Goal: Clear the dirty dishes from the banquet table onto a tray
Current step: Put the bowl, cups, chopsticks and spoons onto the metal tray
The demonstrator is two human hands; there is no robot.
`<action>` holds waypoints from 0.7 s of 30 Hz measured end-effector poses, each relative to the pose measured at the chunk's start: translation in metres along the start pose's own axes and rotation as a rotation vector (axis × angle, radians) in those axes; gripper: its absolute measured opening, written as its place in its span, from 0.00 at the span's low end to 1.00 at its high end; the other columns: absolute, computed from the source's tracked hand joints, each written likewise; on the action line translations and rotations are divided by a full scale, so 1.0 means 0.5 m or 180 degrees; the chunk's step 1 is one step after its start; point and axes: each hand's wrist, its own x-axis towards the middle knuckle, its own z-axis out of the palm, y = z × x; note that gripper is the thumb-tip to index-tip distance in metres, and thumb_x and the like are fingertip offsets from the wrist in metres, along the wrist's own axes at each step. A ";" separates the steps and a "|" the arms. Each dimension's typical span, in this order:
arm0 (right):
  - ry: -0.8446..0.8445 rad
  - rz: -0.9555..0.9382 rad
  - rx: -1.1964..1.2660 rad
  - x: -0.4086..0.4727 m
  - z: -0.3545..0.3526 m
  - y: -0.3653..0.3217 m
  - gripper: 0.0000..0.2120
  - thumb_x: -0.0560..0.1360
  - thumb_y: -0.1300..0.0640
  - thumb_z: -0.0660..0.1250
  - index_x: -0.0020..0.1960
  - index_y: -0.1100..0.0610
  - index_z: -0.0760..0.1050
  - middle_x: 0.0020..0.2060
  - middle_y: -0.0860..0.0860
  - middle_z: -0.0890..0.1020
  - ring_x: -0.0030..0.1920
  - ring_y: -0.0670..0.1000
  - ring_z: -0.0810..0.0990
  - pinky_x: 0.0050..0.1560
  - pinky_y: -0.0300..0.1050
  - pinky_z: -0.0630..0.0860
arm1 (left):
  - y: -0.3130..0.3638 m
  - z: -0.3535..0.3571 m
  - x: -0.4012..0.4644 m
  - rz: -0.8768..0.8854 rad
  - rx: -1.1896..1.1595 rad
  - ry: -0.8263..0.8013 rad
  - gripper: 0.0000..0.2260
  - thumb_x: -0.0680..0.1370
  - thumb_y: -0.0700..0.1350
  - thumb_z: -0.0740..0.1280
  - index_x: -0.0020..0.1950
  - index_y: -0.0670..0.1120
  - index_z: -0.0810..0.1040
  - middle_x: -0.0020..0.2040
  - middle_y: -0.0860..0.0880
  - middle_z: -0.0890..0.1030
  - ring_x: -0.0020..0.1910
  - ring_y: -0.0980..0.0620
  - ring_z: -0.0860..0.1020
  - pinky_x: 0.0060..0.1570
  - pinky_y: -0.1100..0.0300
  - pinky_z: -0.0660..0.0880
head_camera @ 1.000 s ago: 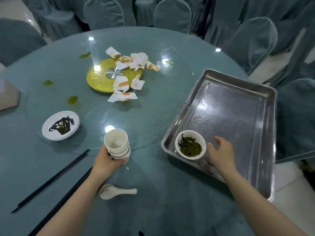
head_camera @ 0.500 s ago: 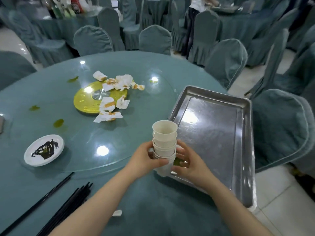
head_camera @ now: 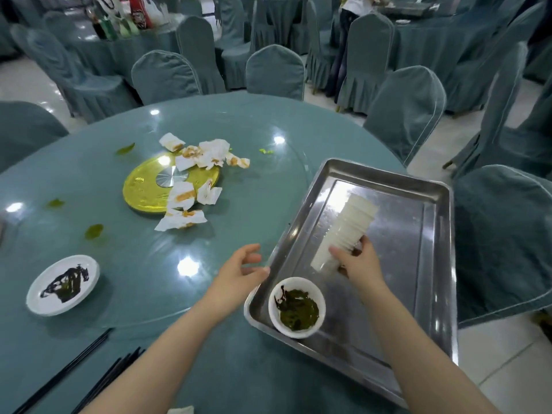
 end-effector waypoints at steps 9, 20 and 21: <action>-0.0295 0.0918 -0.0319 0.170 0.082 0.075 0.20 0.68 0.59 0.75 0.57 0.53 0.73 0.50 0.53 0.82 0.49 0.57 0.81 0.45 0.56 0.81 | -0.051 -0.086 0.034 -0.0482 -0.0211 0.0517 0.14 0.78 0.38 0.65 0.62 0.49 0.74 0.54 0.51 0.80 0.50 0.57 0.77 0.51 0.65 0.73; -0.0404 0.0584 -0.1672 0.107 0.126 0.080 0.10 0.71 0.51 0.71 0.46 0.57 0.78 0.35 0.53 0.82 0.30 0.51 0.78 0.30 0.43 0.73 | -0.146 -0.142 -0.018 -0.0836 -0.0604 0.0904 0.12 0.79 0.35 0.62 0.62 0.43 0.75 0.54 0.44 0.81 0.53 0.48 0.78 0.55 0.55 0.73; -0.0348 0.0385 -0.1910 0.092 0.123 0.070 0.08 0.71 0.50 0.70 0.45 0.55 0.78 0.36 0.52 0.82 0.33 0.51 0.79 0.32 0.43 0.74 | -0.156 -0.150 -0.032 -0.0832 -0.0634 0.0928 0.12 0.79 0.35 0.62 0.61 0.42 0.75 0.54 0.43 0.81 0.53 0.47 0.78 0.56 0.53 0.73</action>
